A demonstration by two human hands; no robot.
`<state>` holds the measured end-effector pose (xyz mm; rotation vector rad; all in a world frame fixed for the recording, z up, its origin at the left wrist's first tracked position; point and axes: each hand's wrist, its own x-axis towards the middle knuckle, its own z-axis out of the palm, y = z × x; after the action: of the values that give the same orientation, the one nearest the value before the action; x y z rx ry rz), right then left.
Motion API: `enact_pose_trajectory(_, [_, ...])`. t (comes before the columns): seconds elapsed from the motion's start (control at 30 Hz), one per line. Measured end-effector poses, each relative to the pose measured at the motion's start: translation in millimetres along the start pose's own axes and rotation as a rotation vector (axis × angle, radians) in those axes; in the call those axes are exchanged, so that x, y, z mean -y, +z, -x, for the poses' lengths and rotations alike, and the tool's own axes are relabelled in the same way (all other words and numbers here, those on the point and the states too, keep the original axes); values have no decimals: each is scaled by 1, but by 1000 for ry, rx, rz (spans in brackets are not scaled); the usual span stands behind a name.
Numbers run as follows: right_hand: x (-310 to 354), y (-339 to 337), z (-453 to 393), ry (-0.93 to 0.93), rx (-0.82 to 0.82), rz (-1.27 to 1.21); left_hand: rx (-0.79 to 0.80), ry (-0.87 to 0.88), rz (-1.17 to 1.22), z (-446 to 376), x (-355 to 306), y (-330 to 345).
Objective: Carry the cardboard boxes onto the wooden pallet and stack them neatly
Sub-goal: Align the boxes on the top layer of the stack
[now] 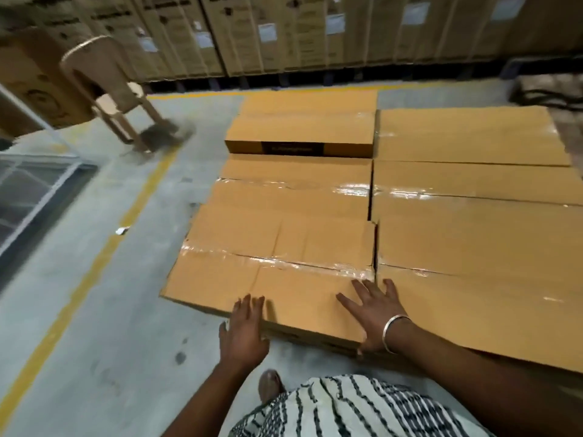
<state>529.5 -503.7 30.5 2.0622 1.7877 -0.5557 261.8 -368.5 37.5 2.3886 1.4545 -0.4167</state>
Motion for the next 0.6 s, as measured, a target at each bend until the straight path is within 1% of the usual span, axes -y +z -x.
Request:
enact_pose_trajectory(0.1, [6,2,-4,79,-11,7,11,73,-158,-41,33,-12])
enact_pose_trajectory(0.2, [21,-4,-5,184,37,-2,66,246,-278,-84,75,-25])
enact_pose_trajectory(0.37, [49,-9,-11,388,113,-47,149,509,-314,-122,113,-35])
enact_pose_trajectory(0.53, [97,-4,-10,691,84,-191,208,615,-272,-132,127,-38])
enact_pose_trajectory(0.6, [115,-1,-12,772,52,-246,219,633,-274,-133,129,-38])
